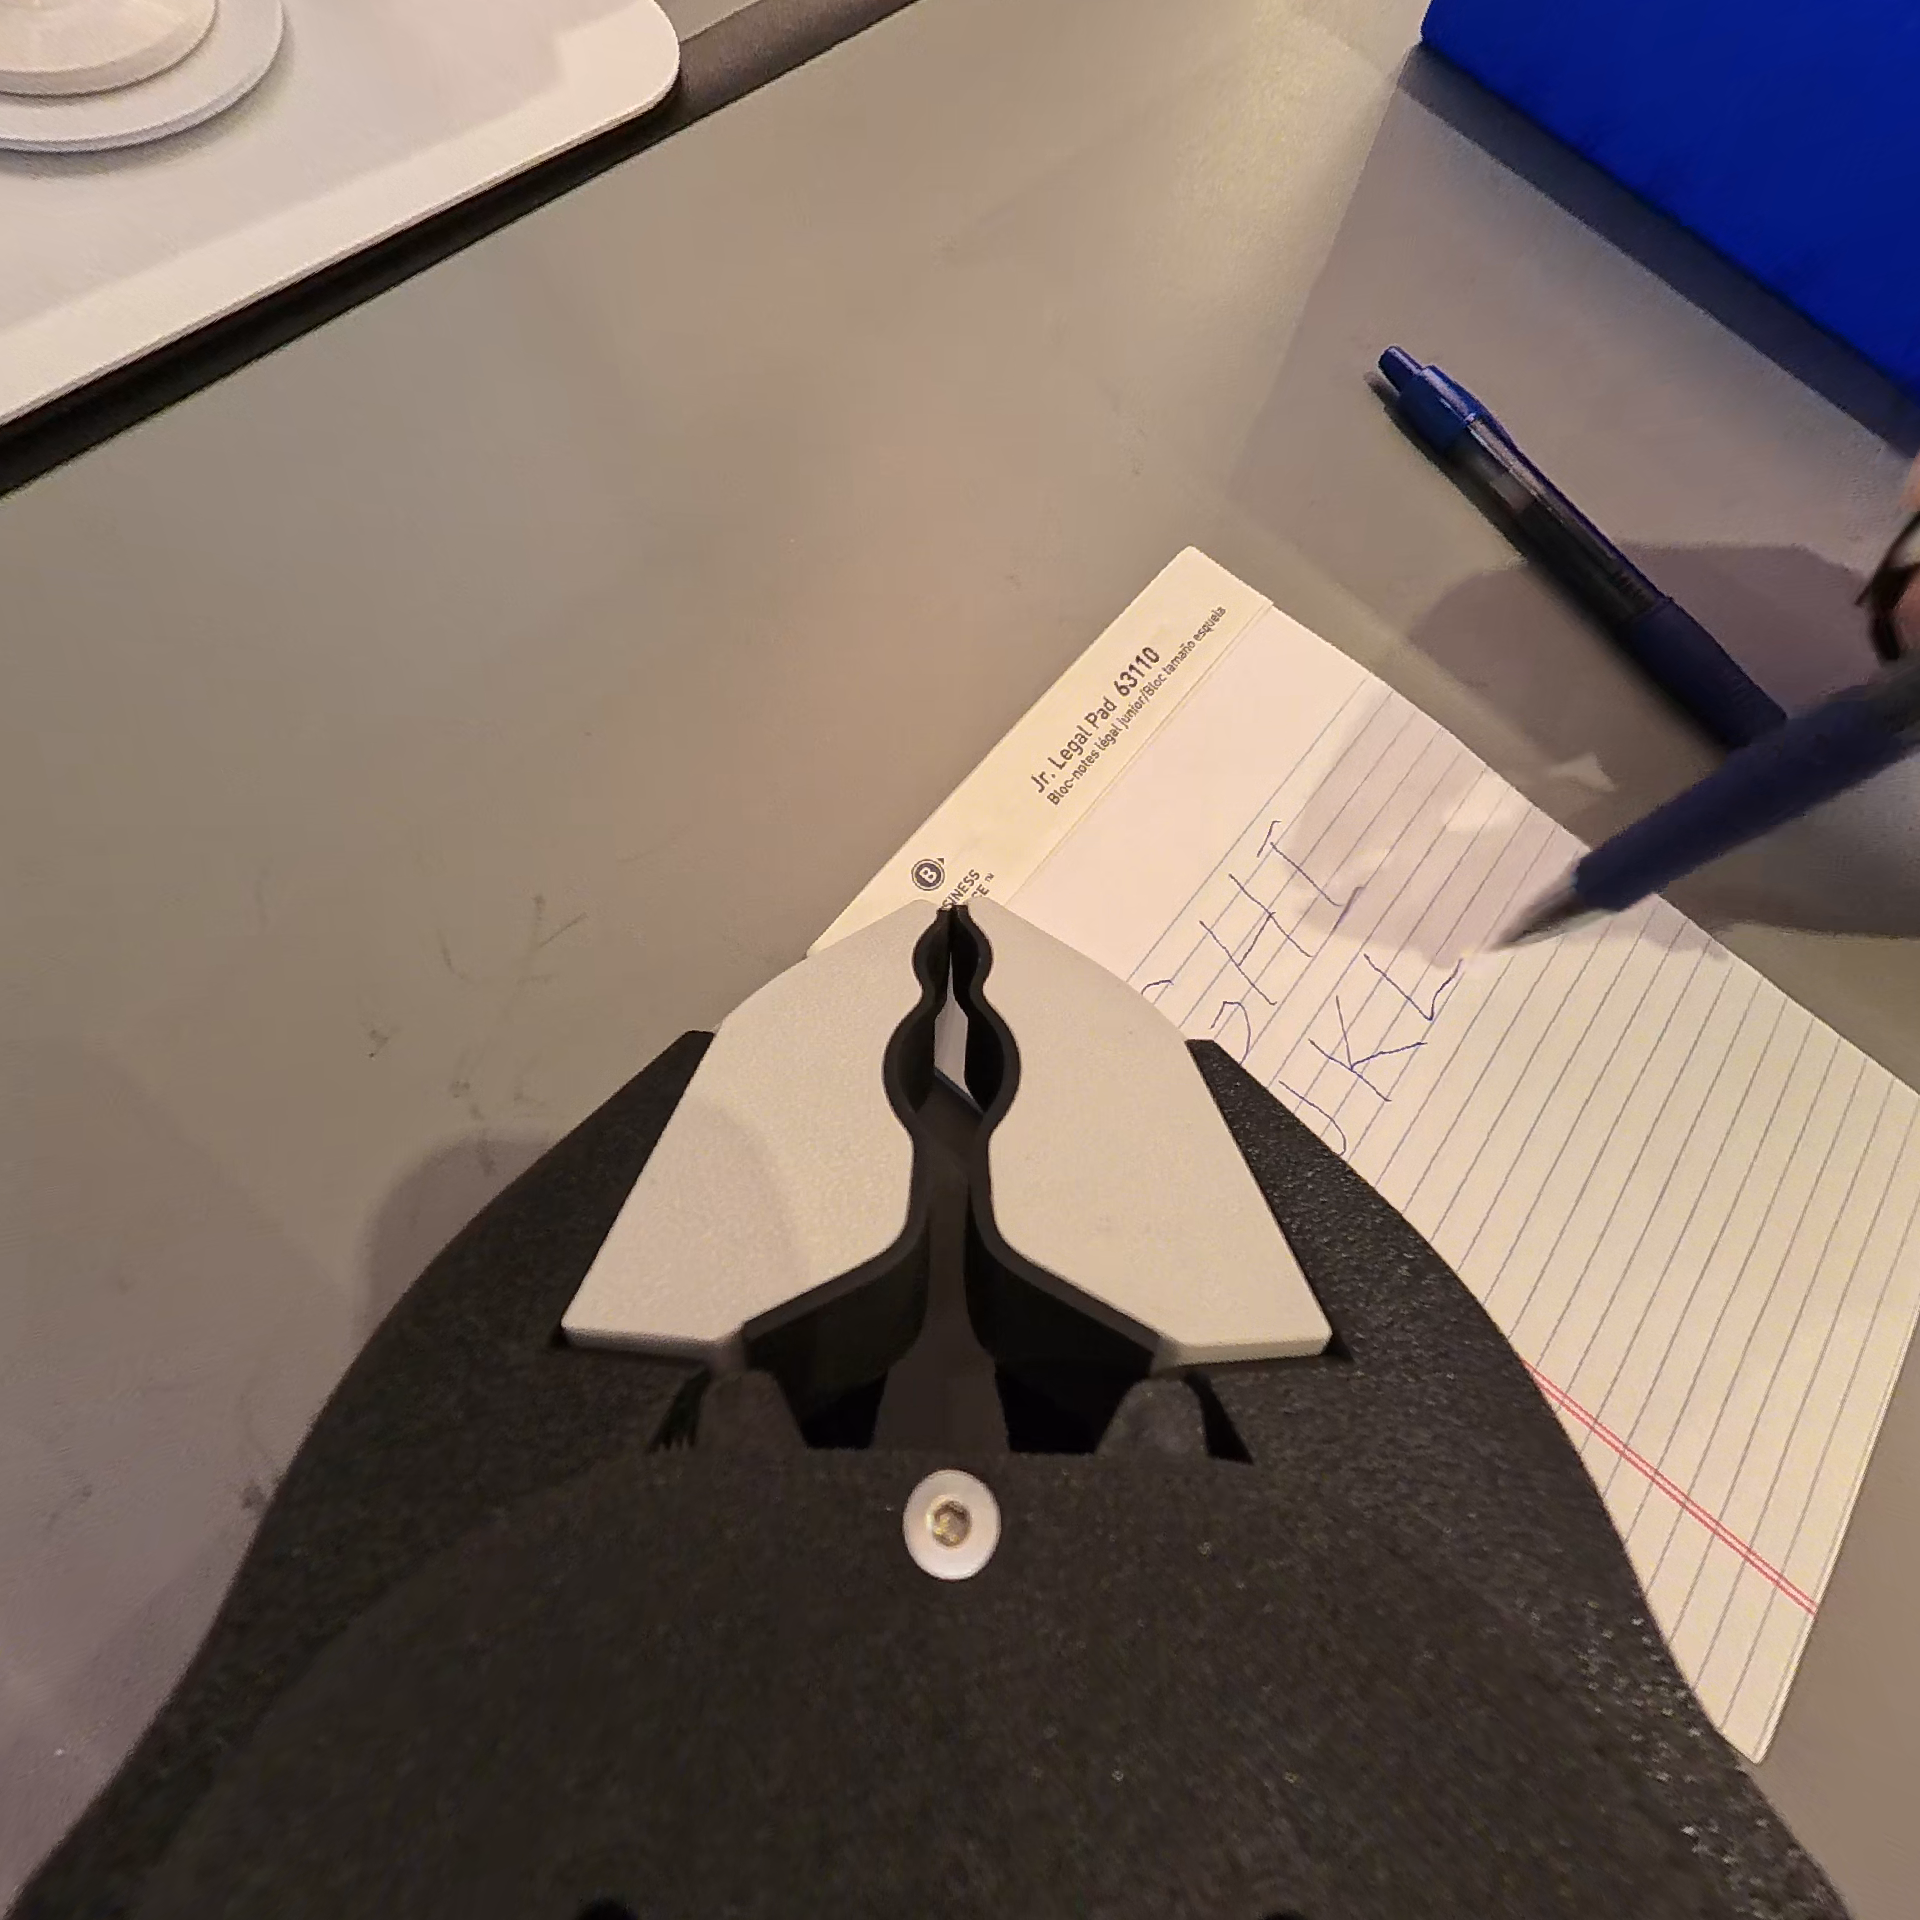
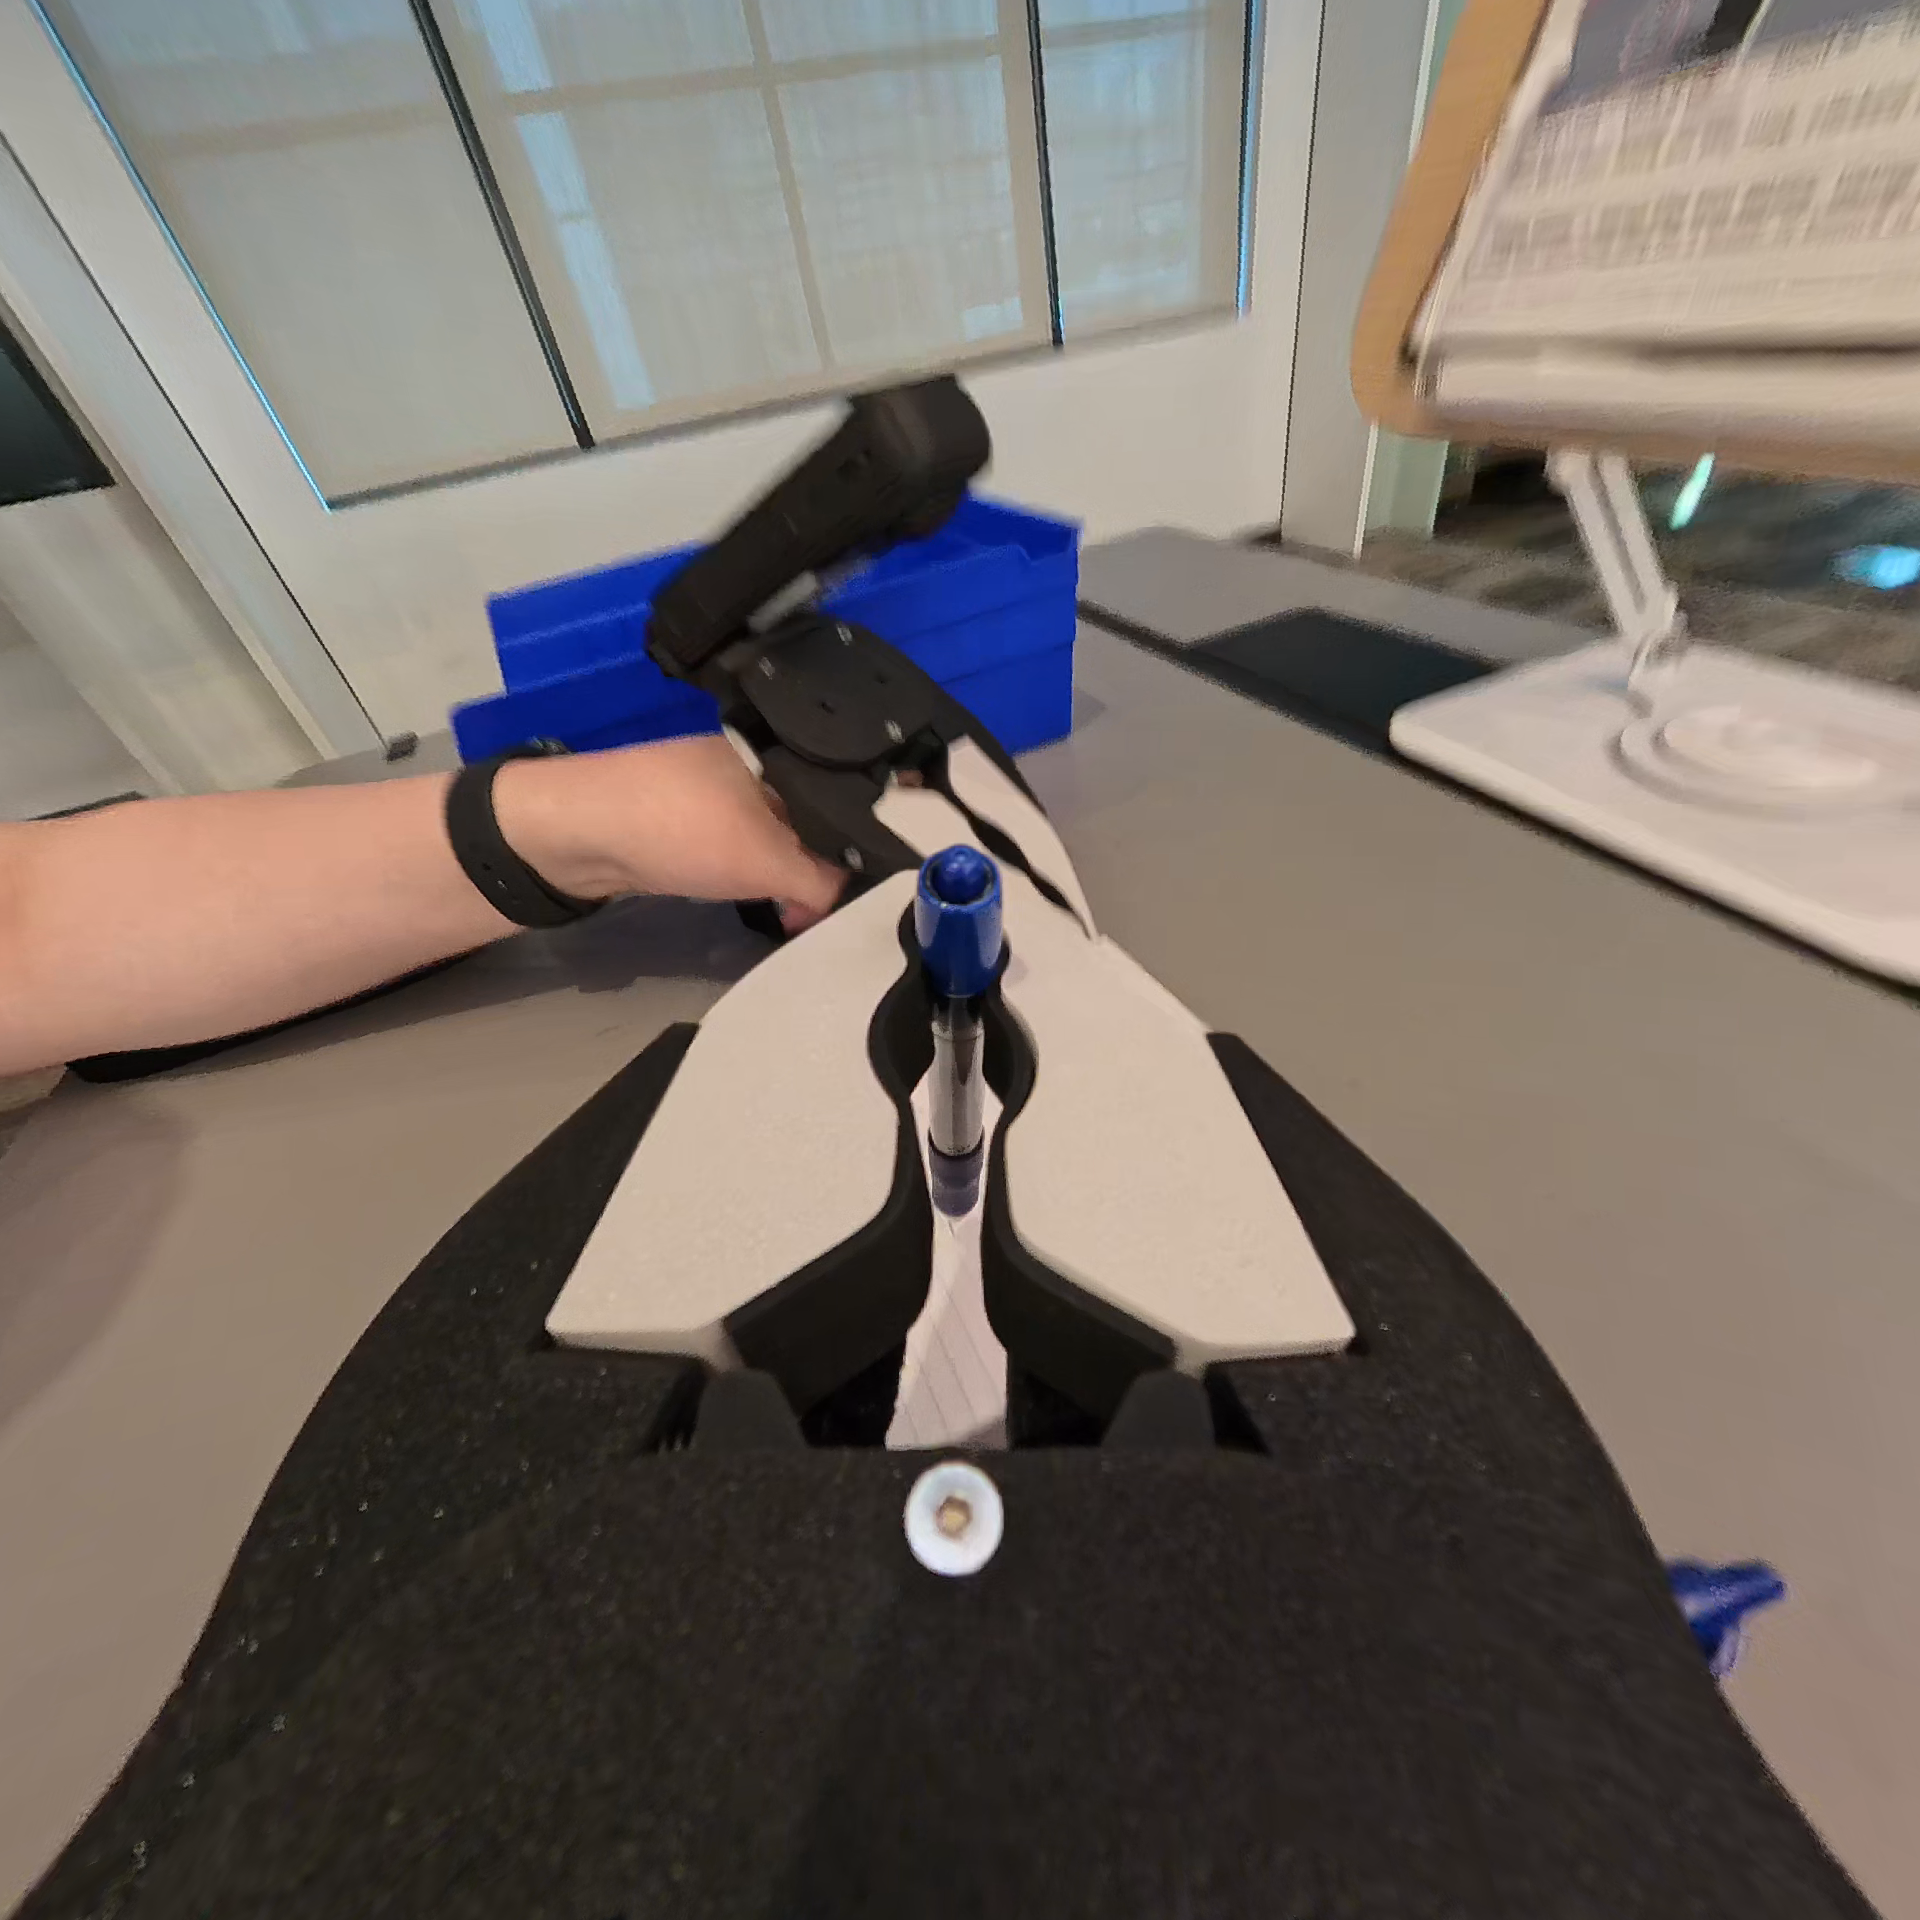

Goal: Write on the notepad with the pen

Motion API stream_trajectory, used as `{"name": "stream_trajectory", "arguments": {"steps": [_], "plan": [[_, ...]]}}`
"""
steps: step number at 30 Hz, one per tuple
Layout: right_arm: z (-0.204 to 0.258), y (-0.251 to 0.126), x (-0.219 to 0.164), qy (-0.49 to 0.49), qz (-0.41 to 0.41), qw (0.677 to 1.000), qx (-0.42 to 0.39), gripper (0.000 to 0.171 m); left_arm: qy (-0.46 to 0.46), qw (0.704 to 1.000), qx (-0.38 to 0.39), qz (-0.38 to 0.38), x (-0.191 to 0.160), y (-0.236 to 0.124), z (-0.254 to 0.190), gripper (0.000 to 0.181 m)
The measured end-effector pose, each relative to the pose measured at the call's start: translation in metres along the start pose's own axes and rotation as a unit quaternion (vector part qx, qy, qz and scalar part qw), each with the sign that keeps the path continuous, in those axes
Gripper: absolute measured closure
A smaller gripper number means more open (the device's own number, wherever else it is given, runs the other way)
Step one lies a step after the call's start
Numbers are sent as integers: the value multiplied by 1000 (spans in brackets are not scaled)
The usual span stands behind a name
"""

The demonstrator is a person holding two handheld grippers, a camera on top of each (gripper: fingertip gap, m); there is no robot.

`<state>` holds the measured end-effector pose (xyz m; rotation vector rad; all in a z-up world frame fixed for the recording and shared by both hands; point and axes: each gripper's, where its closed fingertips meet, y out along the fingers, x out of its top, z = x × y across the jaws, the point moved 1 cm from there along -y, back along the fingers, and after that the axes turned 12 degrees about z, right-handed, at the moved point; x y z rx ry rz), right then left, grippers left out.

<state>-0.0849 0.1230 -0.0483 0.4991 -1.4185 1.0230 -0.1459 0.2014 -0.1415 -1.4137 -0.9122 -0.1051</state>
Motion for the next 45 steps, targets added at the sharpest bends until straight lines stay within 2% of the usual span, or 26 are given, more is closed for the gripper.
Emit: {"name": "stream_trajectory", "arguments": {"steps": [3, 5, 10, 14, 20, 24, 32, 45], "plan": [[20, -28, 46, -28, -93, 995, 22, 167, -1, 1000, -1, 1, 0, 0, 0, 181], [29, -43, 66, -55, -102, 993, 7, 167, -1, 1000, -2, 1, 0, 0, 0, 181], [26, -52, 84, -94, -45, 994, -35, 167, 1, 1000, -3, 1, 1, 0, 0, 181], [20, -53, 103, -109, 16, 993, -46, 167, 6, 1000, -2, 1, 1, 1, 0, 181], [29, -67, 133, -125, 53, 990, -37, 167, 14, 1000, -2, 1, 1, 1, 0, 181], [34, -77, 134, -117, 20, 993, -16, 167, 16, 1000, 4, 0, 1, 1, 0, 181], [23, -86, 125, -84, 12, 996, 17, 167, 14, 1000, 7, -1, 1, 1, -1, 181], [21, -80, 109, -74, 46, 996, 33, 167, 14, 1000, 11, -2, 1, 1, -1, 181]]}}
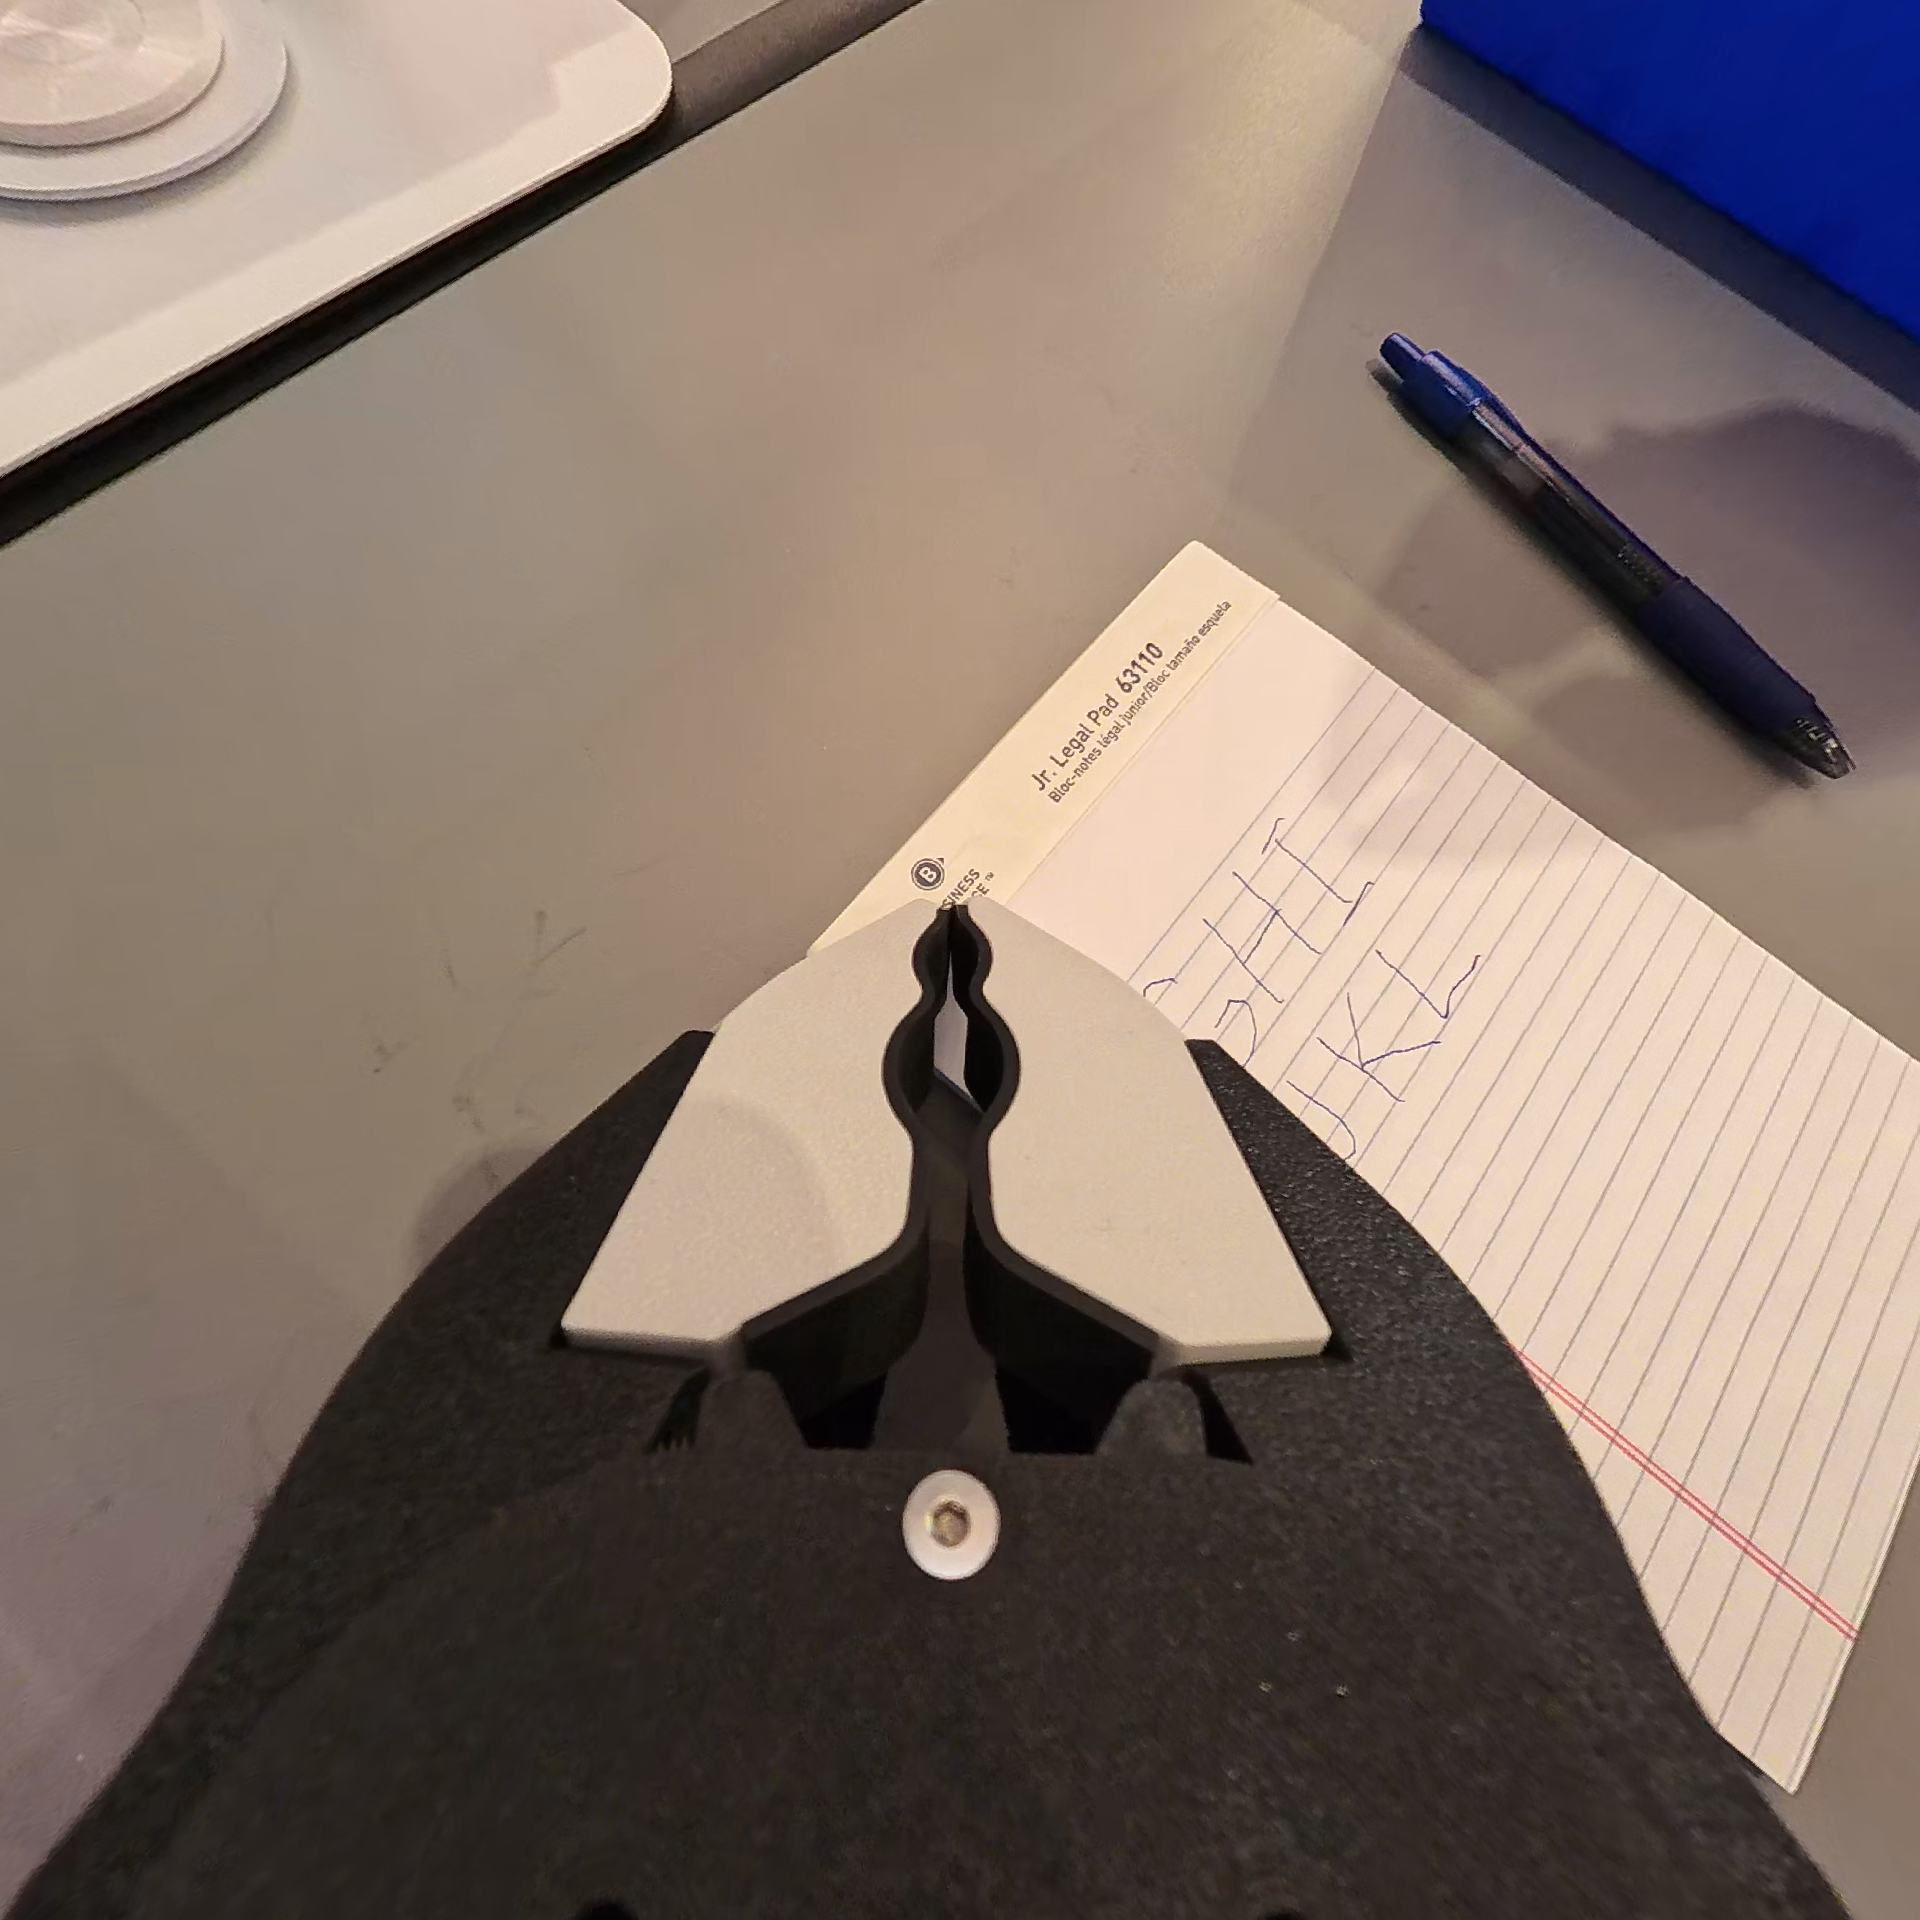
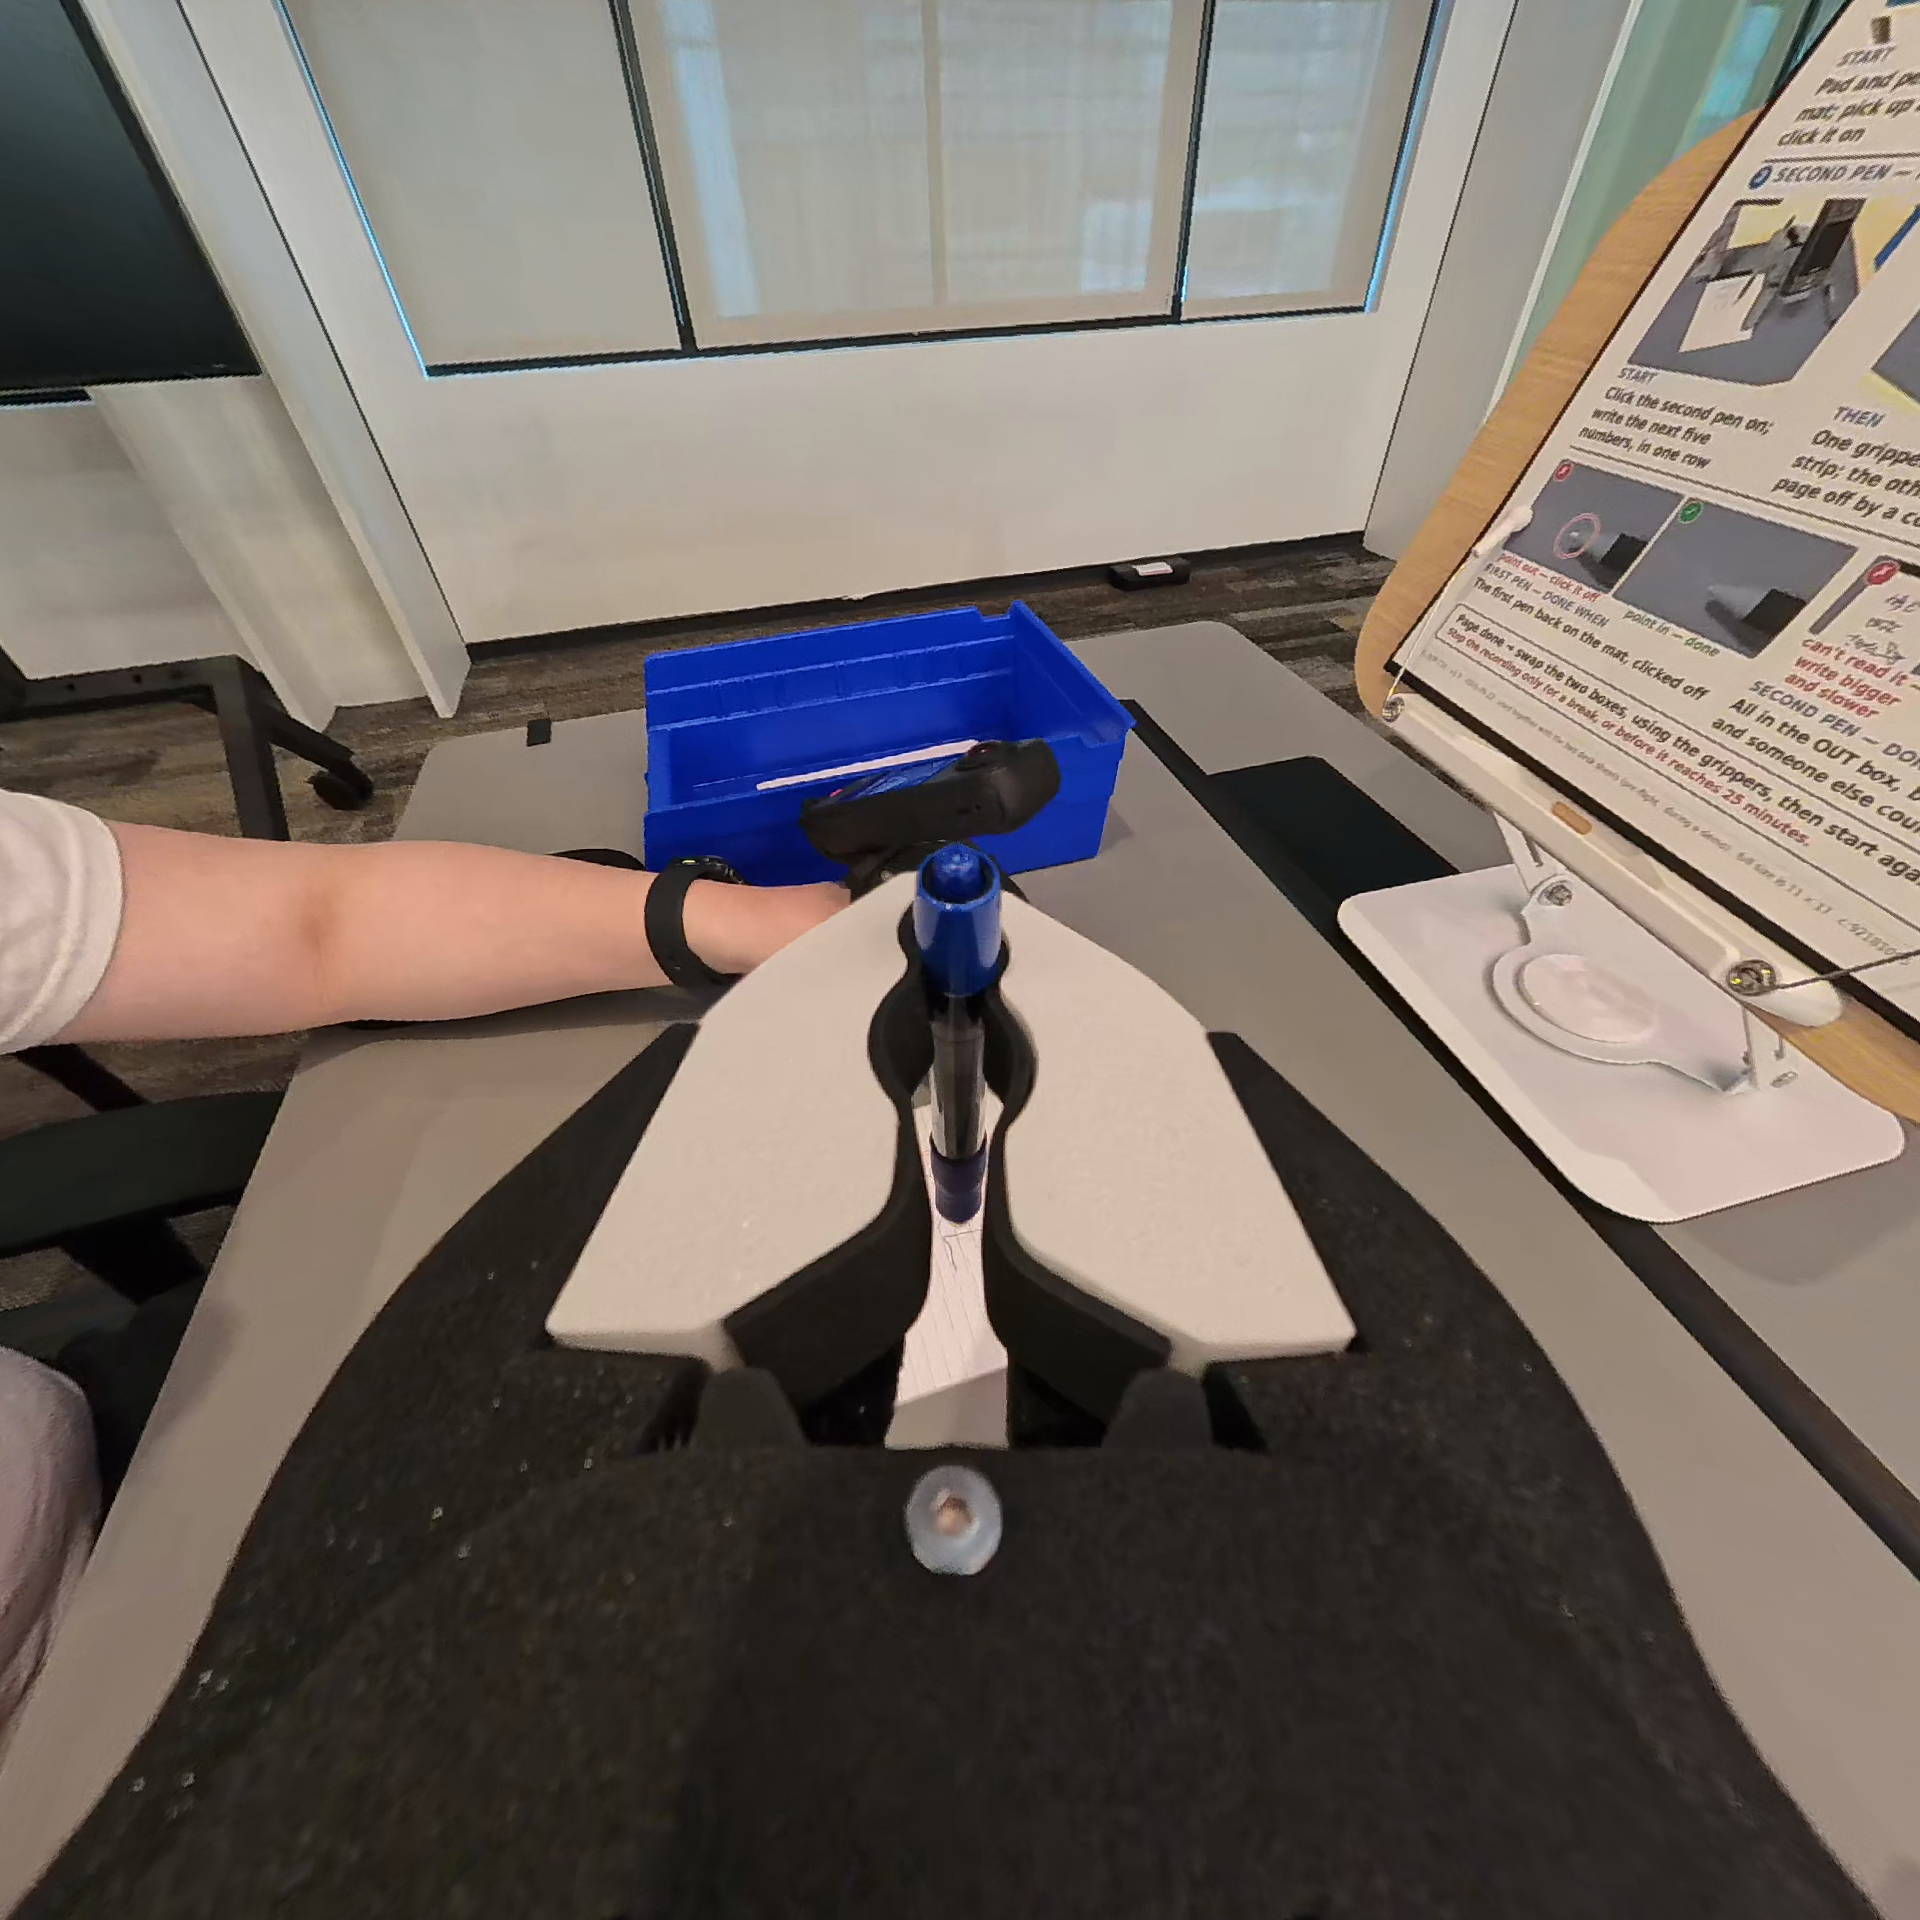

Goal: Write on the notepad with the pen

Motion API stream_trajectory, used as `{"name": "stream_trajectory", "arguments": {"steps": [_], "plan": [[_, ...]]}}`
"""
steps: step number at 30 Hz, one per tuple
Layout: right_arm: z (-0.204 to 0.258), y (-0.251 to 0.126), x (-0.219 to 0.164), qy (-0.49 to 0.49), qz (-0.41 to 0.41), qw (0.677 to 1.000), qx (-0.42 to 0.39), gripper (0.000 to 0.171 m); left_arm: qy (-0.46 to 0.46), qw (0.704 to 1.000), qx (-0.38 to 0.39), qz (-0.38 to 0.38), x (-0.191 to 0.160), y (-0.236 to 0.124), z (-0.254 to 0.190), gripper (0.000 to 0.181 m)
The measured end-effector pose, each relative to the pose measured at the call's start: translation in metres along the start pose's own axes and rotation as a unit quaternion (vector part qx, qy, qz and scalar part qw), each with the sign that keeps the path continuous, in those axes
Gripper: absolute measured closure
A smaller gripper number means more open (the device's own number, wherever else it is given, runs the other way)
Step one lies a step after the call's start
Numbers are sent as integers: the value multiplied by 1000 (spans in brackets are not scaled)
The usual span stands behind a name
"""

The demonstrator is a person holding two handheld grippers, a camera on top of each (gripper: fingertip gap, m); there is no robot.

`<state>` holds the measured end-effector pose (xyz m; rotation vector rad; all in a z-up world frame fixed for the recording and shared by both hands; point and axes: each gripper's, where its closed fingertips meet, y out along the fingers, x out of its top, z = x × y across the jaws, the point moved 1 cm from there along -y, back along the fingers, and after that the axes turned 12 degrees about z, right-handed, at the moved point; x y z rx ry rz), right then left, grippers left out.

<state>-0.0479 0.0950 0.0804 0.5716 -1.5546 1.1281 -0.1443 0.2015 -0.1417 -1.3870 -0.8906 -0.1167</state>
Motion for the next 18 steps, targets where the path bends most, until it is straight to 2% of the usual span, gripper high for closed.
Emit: {"name": "stream_trajectory", "arguments": {"steps": [18], "plan": [[-5, -5, -2, 23, -26, 999, 10, 167, 1, 1000, 3, -1, 0, 0, 0, 181]]}}
